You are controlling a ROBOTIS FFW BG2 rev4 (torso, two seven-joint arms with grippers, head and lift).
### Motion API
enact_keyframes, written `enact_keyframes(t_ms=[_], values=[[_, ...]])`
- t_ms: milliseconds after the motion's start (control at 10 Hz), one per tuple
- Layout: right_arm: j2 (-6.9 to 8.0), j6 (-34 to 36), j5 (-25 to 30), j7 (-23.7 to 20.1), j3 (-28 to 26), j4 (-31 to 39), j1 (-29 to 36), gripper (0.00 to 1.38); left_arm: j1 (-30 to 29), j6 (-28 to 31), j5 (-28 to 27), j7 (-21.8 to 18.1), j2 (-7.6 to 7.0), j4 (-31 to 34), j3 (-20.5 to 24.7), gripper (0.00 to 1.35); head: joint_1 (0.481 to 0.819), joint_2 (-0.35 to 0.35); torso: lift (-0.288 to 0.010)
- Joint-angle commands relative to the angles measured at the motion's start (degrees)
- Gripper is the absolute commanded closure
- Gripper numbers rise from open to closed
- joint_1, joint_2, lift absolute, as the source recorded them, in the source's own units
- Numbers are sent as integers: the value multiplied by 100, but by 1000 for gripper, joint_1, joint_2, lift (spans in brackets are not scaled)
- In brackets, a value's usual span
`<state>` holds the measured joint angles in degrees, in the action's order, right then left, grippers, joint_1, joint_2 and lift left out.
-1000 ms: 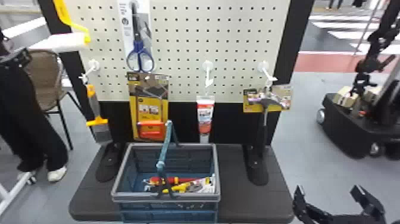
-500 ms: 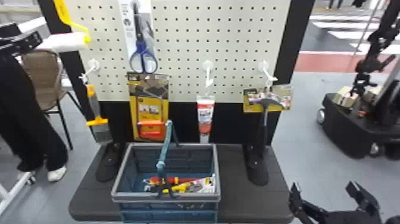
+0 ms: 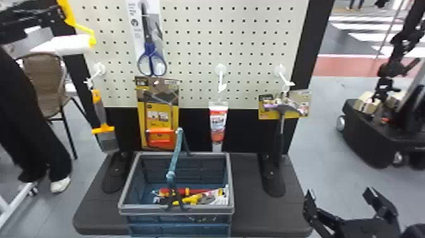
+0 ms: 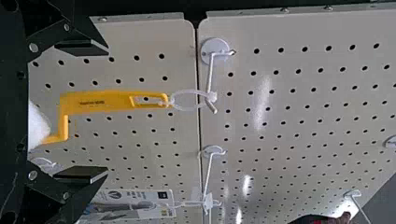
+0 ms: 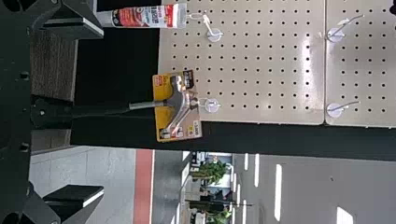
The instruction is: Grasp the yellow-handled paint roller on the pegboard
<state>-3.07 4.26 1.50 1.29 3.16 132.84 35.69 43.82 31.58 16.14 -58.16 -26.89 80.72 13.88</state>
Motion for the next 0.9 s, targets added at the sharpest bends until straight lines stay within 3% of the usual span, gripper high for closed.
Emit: enact_keyframes(t_ms=[0, 300, 400, 700, 800], values=[[-27, 5, -1, -15, 27, -30, -47, 122, 352, -46, -163, -99, 52, -471, -158, 369, 549, 0, -100], [-62, 5, -9, -59, 27, -30, -84, 122, 438, -160, -260, -134, 105, -808, -158, 369, 549, 0, -100], [-71, -4, -9, -85, 27, -30, -109, 122, 487, -240, -269, -170, 114, -935, -158, 427, 549, 0, -100], [-79, -4, -9, -129, 27, -44, -146, 122, 573, -204, -374, -196, 114, -1019, -184, 1118, 549, 0, -100], [-88, 5, -9, -129, 27, -58, -146, 122, 586, -187, -401, -222, 114, -1033, -193, 1185, 549, 0, -100]])
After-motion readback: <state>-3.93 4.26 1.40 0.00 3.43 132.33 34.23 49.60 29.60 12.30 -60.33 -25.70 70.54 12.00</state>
